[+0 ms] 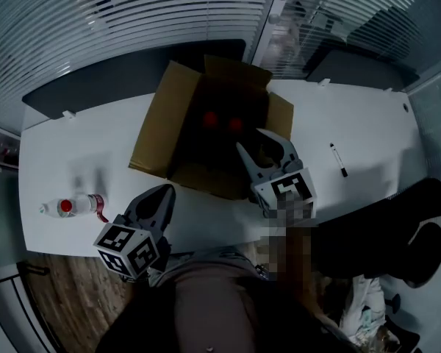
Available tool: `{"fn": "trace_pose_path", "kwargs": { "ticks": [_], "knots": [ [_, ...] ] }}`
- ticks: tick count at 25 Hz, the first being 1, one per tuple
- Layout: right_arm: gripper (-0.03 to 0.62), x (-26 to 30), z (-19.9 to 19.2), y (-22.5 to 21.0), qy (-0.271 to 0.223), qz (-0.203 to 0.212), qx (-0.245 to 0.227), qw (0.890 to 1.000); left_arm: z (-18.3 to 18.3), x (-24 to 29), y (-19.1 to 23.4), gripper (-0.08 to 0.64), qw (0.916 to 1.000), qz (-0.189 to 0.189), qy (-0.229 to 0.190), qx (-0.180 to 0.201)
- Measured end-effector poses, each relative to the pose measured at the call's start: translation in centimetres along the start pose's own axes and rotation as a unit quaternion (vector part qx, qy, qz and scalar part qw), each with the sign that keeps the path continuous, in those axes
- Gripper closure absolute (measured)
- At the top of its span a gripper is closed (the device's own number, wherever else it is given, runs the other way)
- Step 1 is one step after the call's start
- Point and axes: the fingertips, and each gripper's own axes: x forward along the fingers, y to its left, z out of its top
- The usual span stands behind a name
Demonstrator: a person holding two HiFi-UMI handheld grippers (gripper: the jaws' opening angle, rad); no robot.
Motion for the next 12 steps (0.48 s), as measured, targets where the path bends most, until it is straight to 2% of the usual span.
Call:
{"fn": "trace_pose_path", "kwargs": {
  "ticks": [12],
  "knots": [
    [0.425, 3.8, -1.0, -0.4, 0.044, 0.0, -0.001, 0.999, 0.6, 0.5, 2.2, 0.551, 0.9997, -0.011, 0.021, 0.0]
  ]
}}
